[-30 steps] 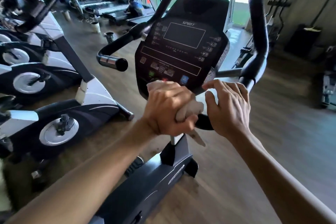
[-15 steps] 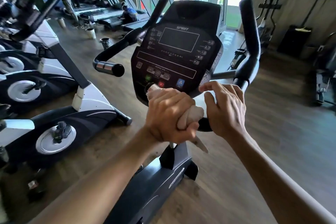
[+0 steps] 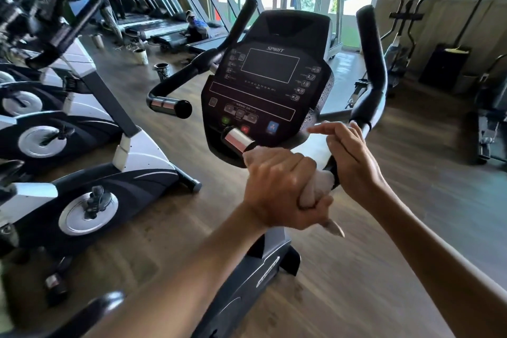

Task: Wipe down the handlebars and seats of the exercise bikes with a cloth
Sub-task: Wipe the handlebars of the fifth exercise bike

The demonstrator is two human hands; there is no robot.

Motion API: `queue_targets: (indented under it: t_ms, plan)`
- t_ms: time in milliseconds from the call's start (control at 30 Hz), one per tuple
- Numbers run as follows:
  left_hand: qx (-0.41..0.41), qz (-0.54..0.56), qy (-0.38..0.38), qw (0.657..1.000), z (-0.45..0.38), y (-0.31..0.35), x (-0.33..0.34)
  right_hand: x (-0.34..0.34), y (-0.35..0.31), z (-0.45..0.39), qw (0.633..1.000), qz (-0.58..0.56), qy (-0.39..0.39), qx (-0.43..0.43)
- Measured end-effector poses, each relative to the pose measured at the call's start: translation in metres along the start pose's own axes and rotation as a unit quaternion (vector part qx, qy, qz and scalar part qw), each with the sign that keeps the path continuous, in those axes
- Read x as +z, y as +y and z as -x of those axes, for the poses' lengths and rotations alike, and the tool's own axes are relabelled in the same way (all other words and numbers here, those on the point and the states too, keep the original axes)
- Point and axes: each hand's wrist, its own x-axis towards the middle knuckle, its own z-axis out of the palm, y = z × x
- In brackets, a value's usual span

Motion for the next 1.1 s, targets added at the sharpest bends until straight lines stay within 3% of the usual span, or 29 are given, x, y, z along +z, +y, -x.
queue_targets:
  t_ms: [67,167,267,400,533,667,800,967,1100]
  plan:
    - [0.033,0.013,0.007,0.999,-0.002,0.002,0.000,-0.003,0.004,-0.001,1.000,-0.004,-0.004,-0.003]
    - [0.081,0.006,-0.030,0.996,-0.008,-0.032,-0.014,-0.009,0.022,0.002,0.988,0.103,-0.069,-0.088]
    - [0.068,-0.009,-0.038,0.997,-0.015,-0.054,-0.025,-0.024,0.038,0.008,0.981,0.158,-0.066,-0.090]
    - [0.017,-0.016,-0.014,1.000,-0.014,-0.051,-0.027,-0.054,0.051,0.022,0.972,0.199,-0.072,-0.105]
    - [-0.074,-0.048,-0.009,0.996,-0.005,0.006,-0.007,-0.065,0.057,0.029,0.973,0.183,-0.098,-0.100]
    - [-0.188,-0.176,-0.063,0.964,-0.029,0.078,0.020,-0.073,0.070,0.017,0.968,0.183,-0.114,-0.126]
    - [-0.261,-0.230,-0.097,0.933,-0.065,0.095,0.034,-0.091,0.083,-0.012,0.965,0.199,-0.125,-0.117]
    - [-0.294,-0.240,-0.132,0.916,-0.093,0.101,0.051,-0.106,0.090,-0.046,0.974,0.171,-0.138,-0.061]
    - [-0.311,-0.201,-0.128,0.920,-0.095,0.100,0.048,-0.103,0.092,-0.038,0.978,0.141,-0.134,-0.076]
